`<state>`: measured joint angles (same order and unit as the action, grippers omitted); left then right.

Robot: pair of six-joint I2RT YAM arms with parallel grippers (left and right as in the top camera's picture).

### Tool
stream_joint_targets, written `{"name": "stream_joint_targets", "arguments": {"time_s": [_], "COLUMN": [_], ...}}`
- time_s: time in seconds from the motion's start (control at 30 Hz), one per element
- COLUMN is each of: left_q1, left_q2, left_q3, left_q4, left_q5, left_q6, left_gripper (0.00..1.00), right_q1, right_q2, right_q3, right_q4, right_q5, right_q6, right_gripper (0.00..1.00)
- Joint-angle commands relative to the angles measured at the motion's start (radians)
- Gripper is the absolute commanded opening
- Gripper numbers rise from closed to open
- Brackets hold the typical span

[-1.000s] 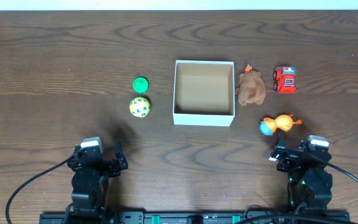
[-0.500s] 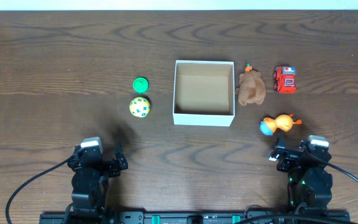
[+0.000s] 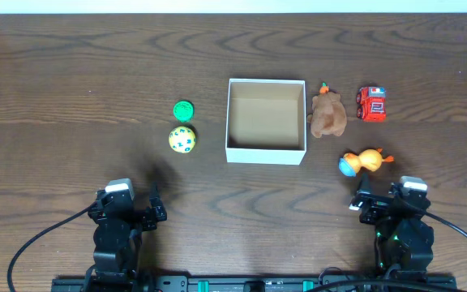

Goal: Pack container

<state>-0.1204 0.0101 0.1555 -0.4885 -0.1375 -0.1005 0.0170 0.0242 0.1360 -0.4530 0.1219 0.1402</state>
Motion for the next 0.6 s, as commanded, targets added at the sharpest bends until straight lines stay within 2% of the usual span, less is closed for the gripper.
{"name": "stream_joint_targets", "arguments": {"time_s": [0.0,0.07,0.17,0.3,0.4,0.57], "left_q1": [0.004,0.004,0.004,0.004,0.004,0.004], "left_q2": [-0.006,-0.006,-0.006,-0.006,-0.004,0.06], "left_q3": [-0.018,-0.018,-0.018,-0.017,-0.004,0.065], "left_q4": [0.004,0.004,0.02,0.087,0.114,0.113], "left_q5": [-0.004,-0.004,-0.005,0.106,0.127,0.123], "left_q6": [0.009,0.009,0.01,-0.013,-0.014,0.001], "left_gripper": [0.98,0.98,0.98,0.98,0.98,0.98], "right_q1": [-0.005,-0.005,-0.005,-0.005,-0.005,-0.005], "right_q2": [-0.01,-0.01,-0.01,-0.001,0.036,0.221], "right_q3": [-0.006,-0.006,-0.006,-0.005,0.012,0.146], "right_q4": [-0.002,0.001,0.008,0.076,0.118,0.099], "right_q5": [-0.174,-0.249,-0.254,-0.278,-0.308,-0.32], "right_q6": [0.018,0.092,0.173,0.174,0.174,0.163], "right_gripper": [0.99,0.99,0.99,0.98,0.99,0.99]}}
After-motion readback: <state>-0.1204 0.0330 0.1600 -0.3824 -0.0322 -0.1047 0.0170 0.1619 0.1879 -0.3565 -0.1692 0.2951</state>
